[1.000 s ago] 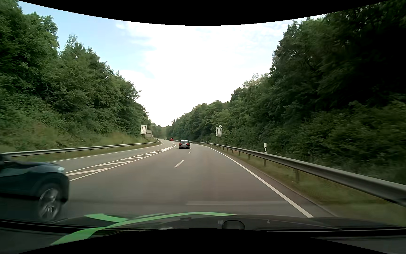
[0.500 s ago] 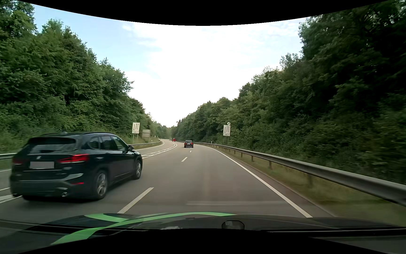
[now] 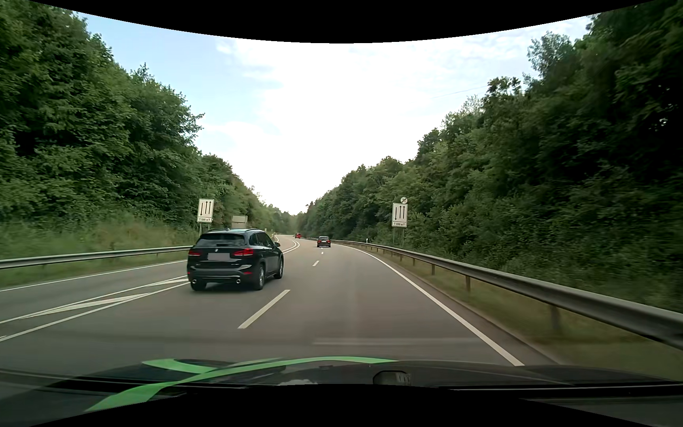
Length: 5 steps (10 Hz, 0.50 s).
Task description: Follow the waypoints while adhering to traffic rules and regulations
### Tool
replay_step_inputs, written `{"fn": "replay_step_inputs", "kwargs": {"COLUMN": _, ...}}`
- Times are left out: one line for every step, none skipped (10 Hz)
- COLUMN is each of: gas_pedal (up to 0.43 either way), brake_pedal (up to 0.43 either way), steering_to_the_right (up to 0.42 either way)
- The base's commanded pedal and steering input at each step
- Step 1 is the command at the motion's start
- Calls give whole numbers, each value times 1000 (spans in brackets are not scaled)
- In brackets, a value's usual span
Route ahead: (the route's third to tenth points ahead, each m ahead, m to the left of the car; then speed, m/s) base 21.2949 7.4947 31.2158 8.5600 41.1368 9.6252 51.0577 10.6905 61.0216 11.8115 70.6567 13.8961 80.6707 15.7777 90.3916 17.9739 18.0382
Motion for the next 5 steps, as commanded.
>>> {"fn": "replay_step_inputs", "kwargs": {"gas_pedal": 350, "brake_pedal": 0, "steering_to_the_right": -18}}
{"fn": "replay_step_inputs", "kwargs": {"gas_pedal": 350, "brake_pedal": 0, "steering_to_the_right": -18}}
{"fn": "replay_step_inputs", "kwargs": {"gas_pedal": 350, "brake_pedal": 0, "steering_to_the_right": -18}}
{"fn": "replay_step_inputs", "kwargs": {"gas_pedal": 350, "brake_pedal": 0, "steering_to_the_right": -18}}
{"fn": "replay_step_inputs", "kwargs": {"gas_pedal": 350, "brake_pedal": 0, "steering_to_the_right": -18}}
